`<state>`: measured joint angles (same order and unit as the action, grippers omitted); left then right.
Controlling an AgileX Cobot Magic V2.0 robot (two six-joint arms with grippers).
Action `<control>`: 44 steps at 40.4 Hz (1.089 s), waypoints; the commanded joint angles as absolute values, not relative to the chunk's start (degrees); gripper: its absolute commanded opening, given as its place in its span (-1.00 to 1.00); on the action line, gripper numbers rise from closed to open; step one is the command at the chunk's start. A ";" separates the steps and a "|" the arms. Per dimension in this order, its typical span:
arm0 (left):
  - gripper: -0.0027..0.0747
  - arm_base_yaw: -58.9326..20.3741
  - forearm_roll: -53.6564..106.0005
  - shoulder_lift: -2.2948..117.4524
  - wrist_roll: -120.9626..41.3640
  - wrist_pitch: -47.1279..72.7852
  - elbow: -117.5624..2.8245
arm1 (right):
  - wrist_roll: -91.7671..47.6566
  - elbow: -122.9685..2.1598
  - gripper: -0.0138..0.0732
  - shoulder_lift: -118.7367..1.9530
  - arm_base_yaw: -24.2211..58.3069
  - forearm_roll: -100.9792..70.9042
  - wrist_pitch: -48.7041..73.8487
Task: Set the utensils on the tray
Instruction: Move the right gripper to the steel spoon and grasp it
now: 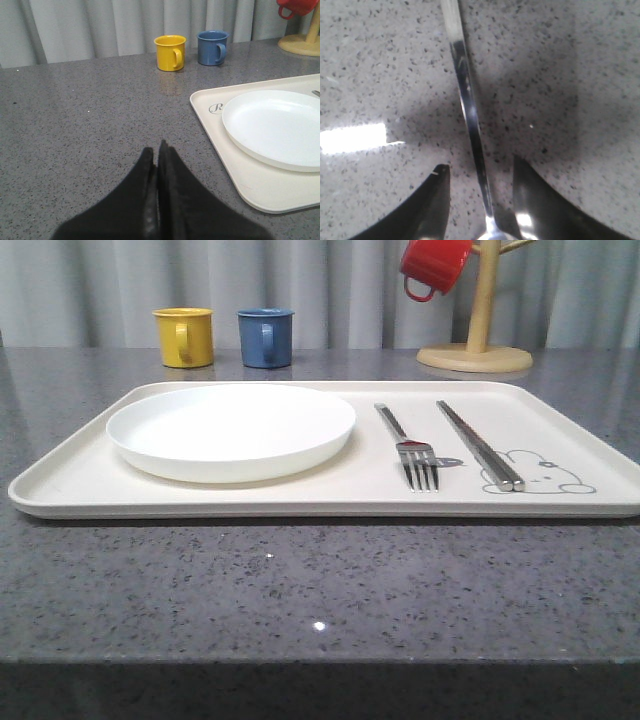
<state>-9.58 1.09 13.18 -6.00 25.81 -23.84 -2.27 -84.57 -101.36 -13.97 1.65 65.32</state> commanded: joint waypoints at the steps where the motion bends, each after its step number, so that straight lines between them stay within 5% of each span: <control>1: -0.98 -9.46 1.27 13.61 -5.66 21.29 -25.22 | -3.08 -85.77 0.08 -100.30 -14.45 1.54 64.02; 8: -0.98 -9.46 1.27 13.61 -5.66 21.29 -25.22 | -3.08 -85.77 0.04 -101.52 -14.45 1.54 63.97; 22: -0.98 -9.46 1.27 13.61 -5.66 21.29 -25.22 | -3.08 -85.83 -0.73 -101.44 -14.45 1.03 65.27; 33: -0.98 -9.46 1.27 13.61 -5.66 21.29 -25.22 | 3.37 -86.24 -0.74 -95.39 -11.85 0.00 67.63; 44: -0.98 -9.46 1.27 13.61 -5.66 21.29 -25.22 | 10.10 -86.24 -0.74 -90.22 0.17 0.00 72.94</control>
<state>-9.58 1.09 13.18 -6.00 25.81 -23.84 8.31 -84.54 -92.99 -2.99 0.00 70.22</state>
